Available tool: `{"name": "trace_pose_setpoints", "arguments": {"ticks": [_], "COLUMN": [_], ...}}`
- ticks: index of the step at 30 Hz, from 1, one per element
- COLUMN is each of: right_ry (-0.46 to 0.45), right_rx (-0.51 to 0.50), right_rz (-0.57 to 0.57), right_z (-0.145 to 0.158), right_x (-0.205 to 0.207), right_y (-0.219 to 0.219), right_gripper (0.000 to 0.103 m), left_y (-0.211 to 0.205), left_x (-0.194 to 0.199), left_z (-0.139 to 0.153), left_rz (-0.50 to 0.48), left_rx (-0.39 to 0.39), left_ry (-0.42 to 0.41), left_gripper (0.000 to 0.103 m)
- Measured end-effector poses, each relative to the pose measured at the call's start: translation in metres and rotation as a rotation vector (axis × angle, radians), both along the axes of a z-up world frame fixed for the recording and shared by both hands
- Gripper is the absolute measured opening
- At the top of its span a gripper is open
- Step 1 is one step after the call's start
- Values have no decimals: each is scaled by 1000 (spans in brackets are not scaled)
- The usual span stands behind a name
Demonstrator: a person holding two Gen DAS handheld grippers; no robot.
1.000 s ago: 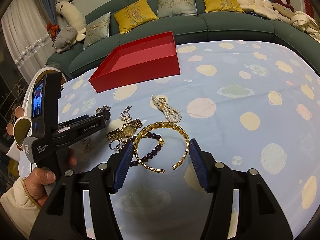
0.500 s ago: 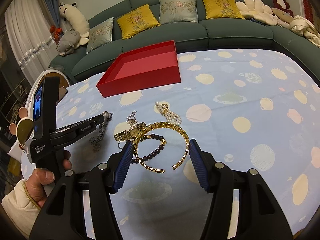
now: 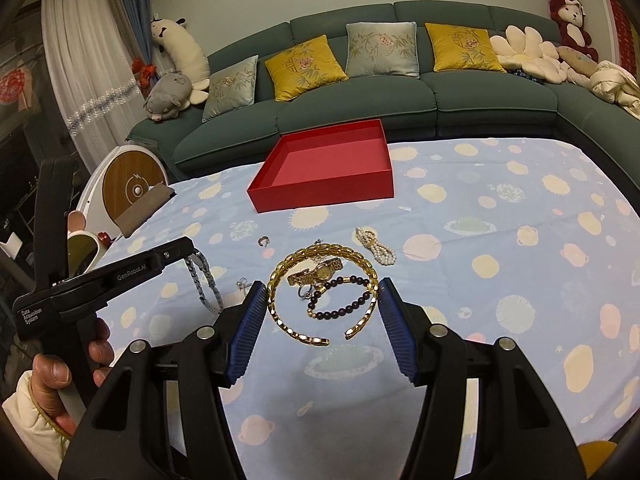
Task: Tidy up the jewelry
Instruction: 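Close the right tool on the gold bangle while the left tool grasps the silver watch, then carry the bangle and watch into the red tray and open both tools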
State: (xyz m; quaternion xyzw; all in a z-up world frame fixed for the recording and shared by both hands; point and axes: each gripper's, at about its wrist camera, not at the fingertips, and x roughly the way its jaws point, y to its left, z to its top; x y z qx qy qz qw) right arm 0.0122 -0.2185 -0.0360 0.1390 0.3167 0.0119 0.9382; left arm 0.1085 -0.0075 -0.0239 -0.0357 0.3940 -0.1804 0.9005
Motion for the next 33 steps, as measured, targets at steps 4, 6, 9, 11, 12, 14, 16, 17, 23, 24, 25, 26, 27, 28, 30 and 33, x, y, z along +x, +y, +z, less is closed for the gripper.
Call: {"name": "trace_pose_setpoints", "arguments": {"ticks": [4, 6, 9, 11, 12, 14, 16, 17, 23, 24, 25, 26, 27, 28, 30, 33], "right_ry": [-18, -27, -38, -46, -53, -64, -72, -75, -51, -44, -32, -19, -6, 9, 38, 76], "right_rx": [-16, -17, 8, 24, 34, 45, 44, 43, 19, 21, 22, 21, 25, 34, 43, 55], "right_rz": [25, 40, 67, 80, 87, 96, 97, 97, 80, 75, 71, 62, 55, 51, 32, 12], "right_z": [13, 20, 32, 40, 45, 56, 65, 69, 68, 65, 61, 56, 50, 44, 33, 16], "right_x": [-3, 0, 12, 26, 35, 56, 81, 95, 190, 205, 221, 237, 252, 267, 294, 330], "right_y": [8, 10, 8, 5, 2, -4, -11, -15, -33, -36, -39, -42, -46, -49, -56, -65], "right_gripper": [56, 56, 56, 56, 56, 56, 56, 56, 56, 56, 56, 56, 56, 56, 56, 56], "left_y": [6, 8, 7, 4, 3, -3, -9, -12, -32, -35, -39, -43, -47, -51, -58, -70], "left_x": [-12, -14, -10, -2, 4, 18, 38, 49, 131, 144, 159, 172, 186, 200, 224, 252], "left_z": [23, 36, 57, 69, 75, 86, 95, 98, 98, 95, 90, 85, 80, 74, 63, 46], "left_rz": [-8, -14, -29, -43, -51, -59, -63, -61, -31, -32, -27, -25, -27, -22, -24, -30], "left_rx": [-11, -13, -20, -25, -29, -32, -41, -40, -22, -18, -9, 0, 10, 16, 25, 48], "left_ry": [-33, -56, -89, -106, -116, -130, -140, -147, -160, -152, -149, -144, -134, -122, -102, -90], "left_gripper": [9, 9, 9, 9, 9, 9, 9, 9, 9, 9, 9, 9, 9, 9, 9, 9]}}
